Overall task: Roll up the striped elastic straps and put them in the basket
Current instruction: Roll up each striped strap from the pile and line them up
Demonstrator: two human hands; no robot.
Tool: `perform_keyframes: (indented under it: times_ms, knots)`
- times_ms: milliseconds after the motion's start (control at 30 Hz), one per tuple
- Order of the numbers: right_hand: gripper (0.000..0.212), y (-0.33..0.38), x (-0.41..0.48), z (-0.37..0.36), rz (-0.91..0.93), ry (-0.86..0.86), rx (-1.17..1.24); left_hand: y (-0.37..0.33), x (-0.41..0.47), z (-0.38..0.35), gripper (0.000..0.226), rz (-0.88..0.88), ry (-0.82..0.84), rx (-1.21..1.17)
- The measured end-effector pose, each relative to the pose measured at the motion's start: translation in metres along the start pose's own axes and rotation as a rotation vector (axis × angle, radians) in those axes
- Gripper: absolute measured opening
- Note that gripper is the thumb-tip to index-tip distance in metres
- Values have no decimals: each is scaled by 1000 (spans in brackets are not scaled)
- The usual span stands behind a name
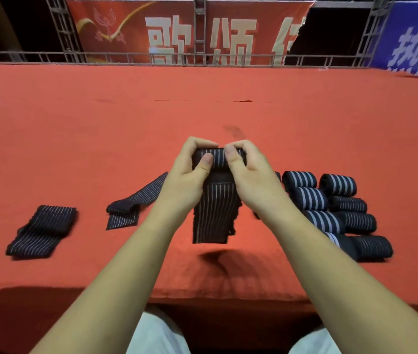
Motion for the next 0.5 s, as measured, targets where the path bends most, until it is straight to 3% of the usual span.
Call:
perform_keyframes:
  times_ms: [100,167,267,400,500]
  knots:
    - [9,-3,-3,8,84,-24,-12,3,-5,0,15,31,33,-115]
    - [11,-5,-7,10,103,-21,29,6,-7,0,32,146,7,-168]
    - [17,-12,-15,9,57,-15,95,11,-10,-3,52,245,18,-30]
    - [15,-21,-24,5,-48,-8,205,11,-18,-10,29,138,16,-41]
    - [32,-27,-26,6,-170,-32,148,17,-22,-13,25,60,55,-102]
Point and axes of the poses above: each hand's wrist, its own x-axis towards the middle knuckle, its own z-axis out of the back of the hand, y = z × x, the point moved 4 cm from there along x, towards the middle knuckle, and after that the axes turned 6 degrees about x, right-handed, at the moved point
